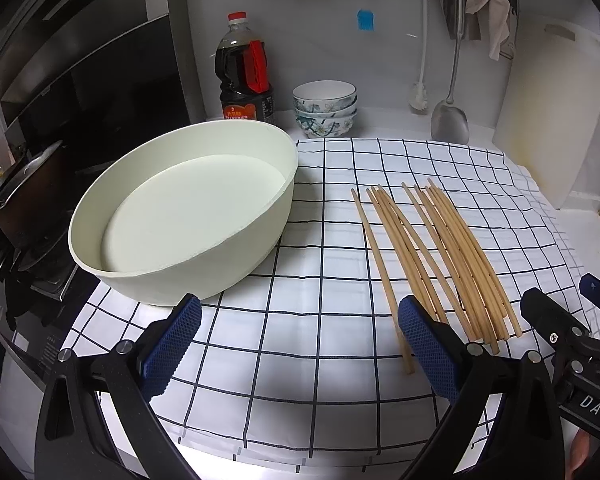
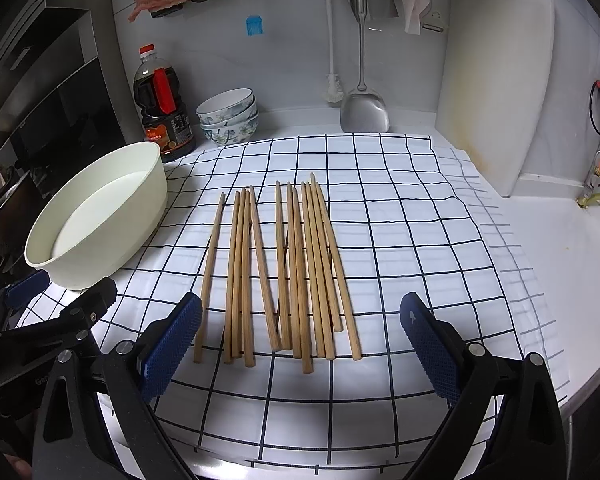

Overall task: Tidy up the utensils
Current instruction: 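Lower the left tool onto one chopstick while the right tool lowers onto another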

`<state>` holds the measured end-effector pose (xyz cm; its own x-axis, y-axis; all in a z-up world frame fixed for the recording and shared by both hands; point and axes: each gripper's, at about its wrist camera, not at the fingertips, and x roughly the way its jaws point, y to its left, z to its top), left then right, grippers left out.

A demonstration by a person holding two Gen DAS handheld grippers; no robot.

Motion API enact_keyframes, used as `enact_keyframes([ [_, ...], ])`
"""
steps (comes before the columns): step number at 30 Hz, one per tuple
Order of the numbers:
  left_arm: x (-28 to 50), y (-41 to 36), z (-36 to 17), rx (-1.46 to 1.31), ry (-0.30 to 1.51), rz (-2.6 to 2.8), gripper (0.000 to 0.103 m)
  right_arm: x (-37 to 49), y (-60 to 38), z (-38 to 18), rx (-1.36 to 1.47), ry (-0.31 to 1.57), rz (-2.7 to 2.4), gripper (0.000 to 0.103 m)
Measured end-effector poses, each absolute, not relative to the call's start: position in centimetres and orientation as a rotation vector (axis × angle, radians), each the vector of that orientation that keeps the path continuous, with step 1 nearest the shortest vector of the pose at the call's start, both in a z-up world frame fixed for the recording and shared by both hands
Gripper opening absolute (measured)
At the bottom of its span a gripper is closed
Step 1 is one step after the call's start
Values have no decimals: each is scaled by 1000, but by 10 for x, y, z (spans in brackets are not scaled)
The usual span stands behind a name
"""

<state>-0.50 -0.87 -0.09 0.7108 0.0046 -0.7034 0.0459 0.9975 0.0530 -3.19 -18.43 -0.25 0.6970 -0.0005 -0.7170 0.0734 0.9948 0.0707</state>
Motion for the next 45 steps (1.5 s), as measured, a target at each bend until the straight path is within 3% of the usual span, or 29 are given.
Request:
enact_keyframes([
  [21,7,-35,-30,19,863,-116,97,2,-248,-26,165,868,-14,95],
  [45,51,-52,-71,36,941,56,97,76,-261,-82,-34,1045,-39,94],
])
